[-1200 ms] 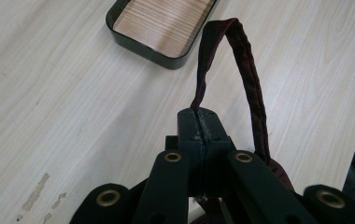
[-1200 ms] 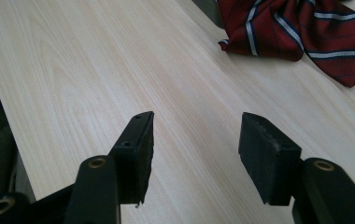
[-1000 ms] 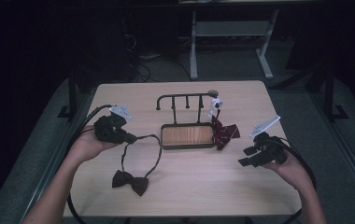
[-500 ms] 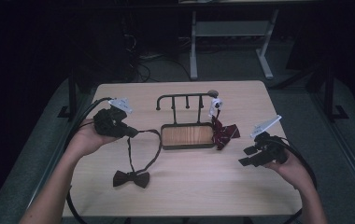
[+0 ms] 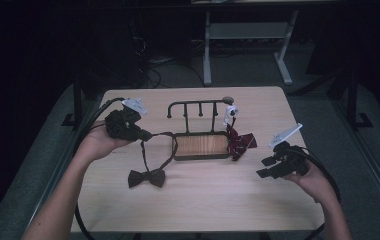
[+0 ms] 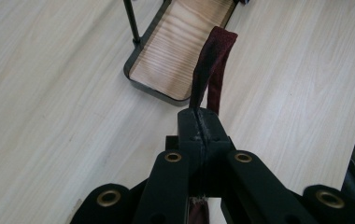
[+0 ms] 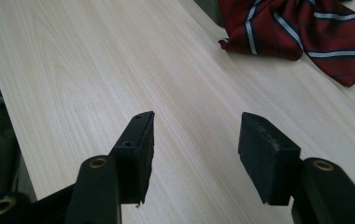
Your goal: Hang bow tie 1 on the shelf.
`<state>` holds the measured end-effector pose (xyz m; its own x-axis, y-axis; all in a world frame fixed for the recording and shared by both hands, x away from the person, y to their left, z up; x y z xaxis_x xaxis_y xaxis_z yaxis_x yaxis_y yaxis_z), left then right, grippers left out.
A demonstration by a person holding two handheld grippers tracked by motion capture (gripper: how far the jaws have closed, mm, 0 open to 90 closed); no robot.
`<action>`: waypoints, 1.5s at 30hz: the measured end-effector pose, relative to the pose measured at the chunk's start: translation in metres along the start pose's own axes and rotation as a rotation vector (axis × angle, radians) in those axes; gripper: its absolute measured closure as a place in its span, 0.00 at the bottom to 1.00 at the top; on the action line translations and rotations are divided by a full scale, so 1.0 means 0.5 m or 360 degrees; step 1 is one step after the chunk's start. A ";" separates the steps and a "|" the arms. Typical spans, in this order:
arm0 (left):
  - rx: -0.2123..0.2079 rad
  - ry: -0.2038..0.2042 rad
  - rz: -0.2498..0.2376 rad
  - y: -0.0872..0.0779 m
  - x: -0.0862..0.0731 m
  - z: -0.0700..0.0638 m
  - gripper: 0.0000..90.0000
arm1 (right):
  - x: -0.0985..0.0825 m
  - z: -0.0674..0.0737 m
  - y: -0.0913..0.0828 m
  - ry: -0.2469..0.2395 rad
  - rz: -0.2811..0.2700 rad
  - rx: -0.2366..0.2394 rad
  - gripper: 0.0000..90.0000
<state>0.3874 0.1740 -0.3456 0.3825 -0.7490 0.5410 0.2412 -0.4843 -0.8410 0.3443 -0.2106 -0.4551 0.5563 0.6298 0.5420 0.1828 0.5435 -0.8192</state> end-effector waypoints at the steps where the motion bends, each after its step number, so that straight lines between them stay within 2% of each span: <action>1: 0.0000 0.0014 0.0012 -0.001 0.002 0.001 1.00 | 0.000 -0.001 -0.001 -0.0003 0.0000 -0.0002 0.51; 8: 0.0026 0.0017 0.0032 -0.007 0.016 0.011 1.00 | 0.001 -0.003 -0.005 0.0003 -0.0006 -0.0011 0.51; 12: 0.0030 0.0005 -0.0021 -0.021 0.027 0.016 1.00 | 0.008 0.001 -0.004 -0.0017 -0.0007 -0.0009 0.51; 15: 0.0040 -0.0015 -0.0030 -0.026 0.034 0.018 1.00 | 0.010 0.003 -0.003 -0.0026 -0.0005 -0.0008 0.51; 29: 0.0058 0.0012 0.0002 -0.031 0.068 0.028 1.00 | 0.009 0.002 -0.006 -0.0023 -0.0010 -0.0004 0.51; 34: 0.0080 -0.0018 -0.0017 -0.035 0.079 0.039 1.00 | 0.008 0.000 -0.005 -0.0026 -0.0012 -0.0003 0.51; 36: 0.0092 -0.0015 -0.0005 -0.037 0.080 0.045 1.00 | 0.007 0.002 -0.005 -0.0022 -0.0015 0.0007 0.51; 45: 0.0110 -0.0087 0.0006 -0.029 0.082 0.068 1.00 | 0.009 0.004 -0.011 -0.0033 -0.0037 0.0014 0.51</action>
<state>0.4298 0.1655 -0.3115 0.4311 -0.7241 0.5384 0.3001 -0.4476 -0.8423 0.3438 -0.2096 -0.4478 0.5351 0.6283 0.5647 0.1883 0.5629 -0.8048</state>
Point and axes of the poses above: each handheld gripper's, and its own axes: y roughly forward along the jaws, x roughly out of its top, z roughly to its left, the point moved 7 cm from there along y, roughly forward along the jaws, and after that the axes turned 1 degree about -z, right-handed, at the moved point
